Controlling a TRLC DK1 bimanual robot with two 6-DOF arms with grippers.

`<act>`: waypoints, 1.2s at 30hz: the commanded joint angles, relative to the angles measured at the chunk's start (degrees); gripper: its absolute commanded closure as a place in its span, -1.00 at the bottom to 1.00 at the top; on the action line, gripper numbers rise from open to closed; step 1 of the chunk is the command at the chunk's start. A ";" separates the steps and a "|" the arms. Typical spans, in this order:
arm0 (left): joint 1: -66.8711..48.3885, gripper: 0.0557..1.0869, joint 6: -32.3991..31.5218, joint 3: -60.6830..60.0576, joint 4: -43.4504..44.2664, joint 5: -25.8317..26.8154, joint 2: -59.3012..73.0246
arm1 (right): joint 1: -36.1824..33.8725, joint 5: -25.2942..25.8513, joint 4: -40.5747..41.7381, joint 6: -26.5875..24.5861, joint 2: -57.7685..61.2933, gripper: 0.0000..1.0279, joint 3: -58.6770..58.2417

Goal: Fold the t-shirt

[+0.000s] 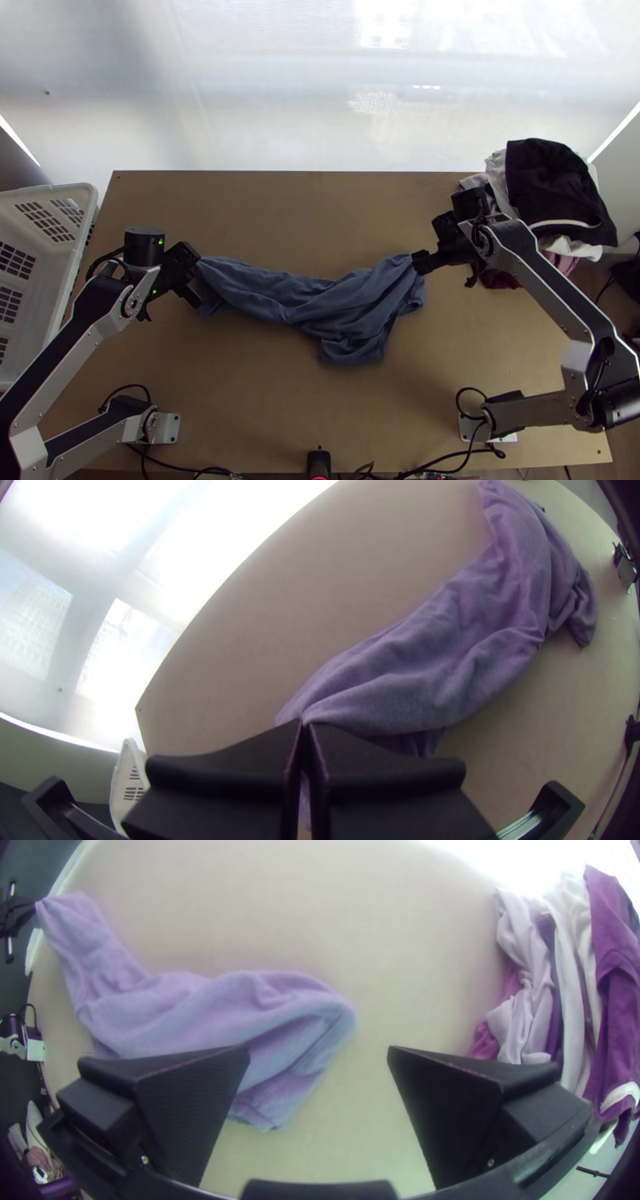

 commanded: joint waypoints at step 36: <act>1.29 0.93 0.82 -2.20 0.24 -2.67 -1.18 | 43.09 3.35 4.49 -10.54 -11.50 -0.80 -21.60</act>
